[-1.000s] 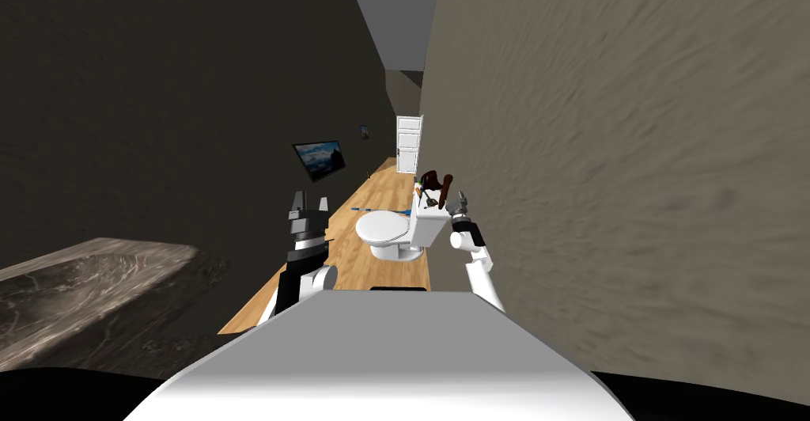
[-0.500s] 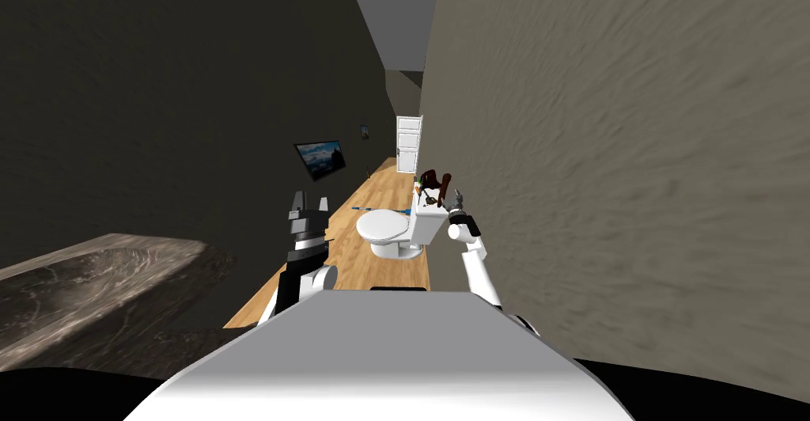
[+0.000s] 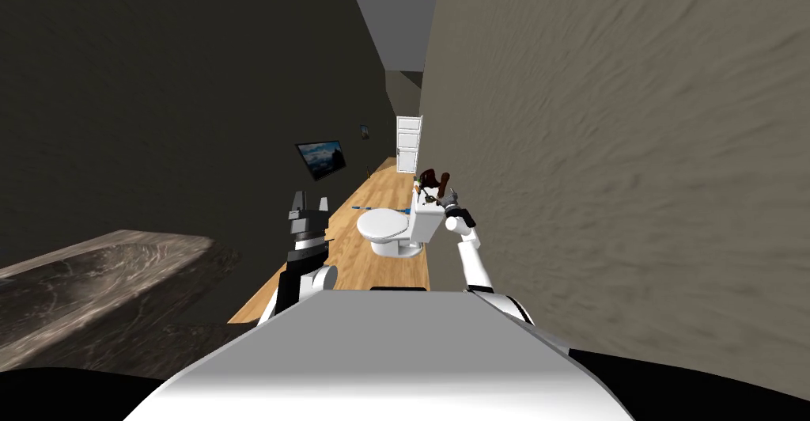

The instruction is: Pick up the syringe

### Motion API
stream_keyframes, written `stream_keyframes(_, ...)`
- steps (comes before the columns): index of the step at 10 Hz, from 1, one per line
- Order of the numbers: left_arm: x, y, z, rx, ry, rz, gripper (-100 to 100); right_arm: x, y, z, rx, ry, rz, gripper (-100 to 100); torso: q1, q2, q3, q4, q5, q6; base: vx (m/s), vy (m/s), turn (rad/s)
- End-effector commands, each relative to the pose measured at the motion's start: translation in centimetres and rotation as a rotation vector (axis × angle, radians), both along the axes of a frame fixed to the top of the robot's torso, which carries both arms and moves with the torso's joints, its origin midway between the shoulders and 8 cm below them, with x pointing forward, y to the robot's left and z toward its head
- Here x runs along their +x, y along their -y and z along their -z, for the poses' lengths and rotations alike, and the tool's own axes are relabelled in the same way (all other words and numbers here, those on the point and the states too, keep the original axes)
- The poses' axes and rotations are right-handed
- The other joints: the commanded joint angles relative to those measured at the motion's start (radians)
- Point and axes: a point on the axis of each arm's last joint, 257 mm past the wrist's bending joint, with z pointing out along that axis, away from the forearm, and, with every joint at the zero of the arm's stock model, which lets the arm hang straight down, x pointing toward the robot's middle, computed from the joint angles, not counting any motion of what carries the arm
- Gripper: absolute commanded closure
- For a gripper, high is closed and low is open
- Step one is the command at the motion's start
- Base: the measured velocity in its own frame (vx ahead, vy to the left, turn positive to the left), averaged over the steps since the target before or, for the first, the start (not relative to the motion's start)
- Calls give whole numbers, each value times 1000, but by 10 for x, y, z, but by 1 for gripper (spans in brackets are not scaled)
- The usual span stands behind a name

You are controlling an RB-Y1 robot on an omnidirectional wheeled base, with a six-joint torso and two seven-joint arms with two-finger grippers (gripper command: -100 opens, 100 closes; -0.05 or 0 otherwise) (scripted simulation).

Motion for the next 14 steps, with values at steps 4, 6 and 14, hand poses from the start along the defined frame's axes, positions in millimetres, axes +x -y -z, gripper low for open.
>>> stream_keyframes(4, 0, 0, 0, 0, 0, 0, 0, 31, -20, 6, 143, -69, -63, -100, 0, 0, 0, 0, 0, 0, -44, -7, -2)
stream_keyframes(6, 0, 0, 0, 0, 0, 0, 0, 42, -30, 8, 198, -98, -89, -100, 0, 0, 0, 0, 0, 0, -37, -4, -2)
stream_keyframes(14, 0, 0, 0, 0, 0, 0, 0, 78, -78, 10, 405, -215, -193, -100, 0, -1, 0, 0, 0, 0, -36, -10, -2)
